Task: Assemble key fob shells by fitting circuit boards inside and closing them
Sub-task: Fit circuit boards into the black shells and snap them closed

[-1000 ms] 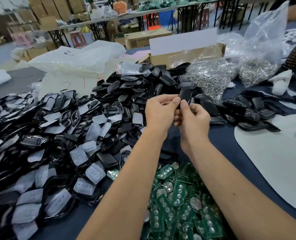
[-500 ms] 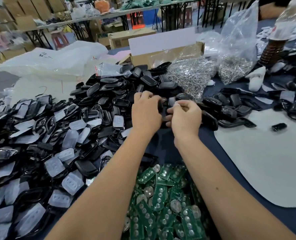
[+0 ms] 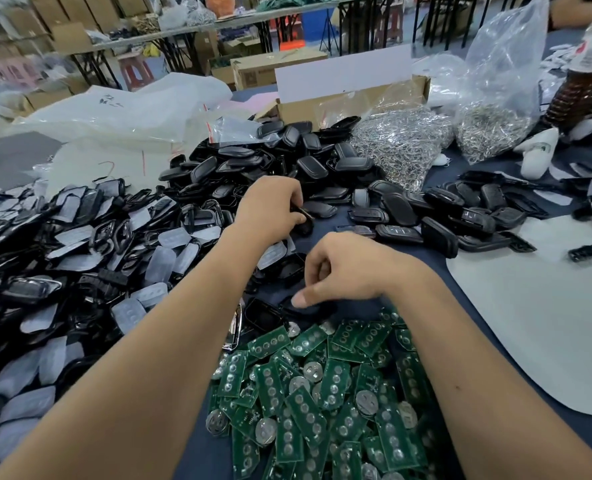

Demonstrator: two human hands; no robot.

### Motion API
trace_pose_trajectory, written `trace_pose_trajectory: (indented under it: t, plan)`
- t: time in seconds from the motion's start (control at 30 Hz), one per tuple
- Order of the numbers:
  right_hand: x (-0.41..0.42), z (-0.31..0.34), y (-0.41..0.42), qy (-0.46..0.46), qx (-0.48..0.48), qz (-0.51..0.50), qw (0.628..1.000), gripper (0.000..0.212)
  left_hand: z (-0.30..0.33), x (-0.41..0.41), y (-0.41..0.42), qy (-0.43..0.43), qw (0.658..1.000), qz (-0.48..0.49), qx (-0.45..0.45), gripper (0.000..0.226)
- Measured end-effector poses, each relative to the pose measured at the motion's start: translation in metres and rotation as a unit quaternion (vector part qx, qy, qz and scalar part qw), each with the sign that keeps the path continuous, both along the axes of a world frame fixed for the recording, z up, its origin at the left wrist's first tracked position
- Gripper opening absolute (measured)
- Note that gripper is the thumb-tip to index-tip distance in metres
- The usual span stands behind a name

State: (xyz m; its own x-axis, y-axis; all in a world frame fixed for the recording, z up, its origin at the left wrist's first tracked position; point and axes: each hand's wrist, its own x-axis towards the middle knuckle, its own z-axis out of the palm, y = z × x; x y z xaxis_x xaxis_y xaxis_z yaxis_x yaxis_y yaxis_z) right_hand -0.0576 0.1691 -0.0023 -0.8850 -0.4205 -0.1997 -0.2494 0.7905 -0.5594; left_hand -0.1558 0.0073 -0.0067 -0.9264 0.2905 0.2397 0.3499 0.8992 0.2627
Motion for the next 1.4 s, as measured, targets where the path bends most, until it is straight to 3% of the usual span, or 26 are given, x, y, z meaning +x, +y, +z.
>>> trace_pose_trajectory:
  t: [0.17, 0.23, 0.33, 0.47, 0.6, 0.67, 0.73, 0.77, 0.83, 0.9, 0.97, 1.1, 1.23, 1.33, 1.4]
  plan:
    - [0.006, 0.008, -0.005, -0.027, 0.061, 0.086, 0.994, 0.048, -0.003, 0.008, -0.018, 0.009, 0.999, 0.006, 0.045, 0.017]
    - [0.008, 0.007, -0.009, -0.031, 0.062, 0.106, 0.992, 0.046, 0.000, 0.012, -0.022, -0.002, 0.998, 0.013, 0.054, 0.015]
    - [0.008, 0.003, -0.017, -0.029, 0.031, 0.108, 0.993, 0.036, 0.012, 0.016, -0.023, -0.071, 0.997, 0.016, -0.003, 0.018]
    - [-0.001, -0.009, -0.020, 0.035, -0.058, 0.007, 0.998, 0.036, 0.024, 0.022, -0.023, -0.119, 0.991, 0.013, -0.050, 0.021]
    - [-0.007, -0.022, -0.016, 0.026, -0.139, -0.089, 0.986, 0.037, 0.022, 0.023, -0.024, -0.112, 0.992, 0.017, -0.053, 0.019]
    - [-0.009, -0.025, -0.019, 0.034, -0.211, -0.153, 0.965, 0.032, 0.020, 0.023, -0.026, -0.107, 0.993, 0.022, -0.048, 0.019]
    - [-0.010, -0.024, -0.019, 0.040, -0.297, -0.208, 0.931, 0.047, 0.019, 0.024, -0.029, -0.103, 0.993, 0.027, -0.044, 0.021]
    - [-0.010, -0.022, -0.017, 0.070, -0.296, -0.211, 0.929, 0.050, 0.018, 0.025, -0.031, -0.100, 0.994, 0.029, -0.040, 0.021]
    - [-0.009, -0.016, -0.008, 0.121, -0.203, -0.139, 0.962, 0.033, 0.017, 0.026, -0.033, -0.081, 0.996, 0.028, -0.039, 0.018]
    - [-0.004, -0.005, -0.003, 0.042, -0.095, 0.003, 0.995, 0.027, 0.013, 0.027, -0.036, -0.061, 0.996, 0.020, -0.061, 0.029]
    - [0.001, 0.000, -0.003, -0.051, -0.023, 0.103, 0.993, 0.030, 0.008, 0.027, -0.038, -0.058, 0.994, 0.018, -0.091, 0.035]
    - [0.003, 0.001, -0.009, -0.060, 0.039, 0.145, 0.987, 0.029, 0.003, 0.025, -0.043, -0.044, 0.994, 0.029, -0.097, 0.020]
    - [0.002, -0.001, -0.007, -0.066, -0.035, 0.138, 0.988, 0.020, 0.004, 0.023, -0.046, -0.022, 0.999, 0.049, -0.007, 0.010]
    - [-0.003, -0.009, -0.005, -0.052, -0.216, 0.038, 0.974, 0.019, 0.005, 0.023, -0.045, -0.013, 0.984, 0.109, 0.138, 0.018]
    - [-0.005, -0.014, -0.008, -0.050, -0.334, -0.032, 0.941, 0.012, 0.006, 0.028, -0.043, -0.047, 0.941, 0.137, 0.305, 0.010]
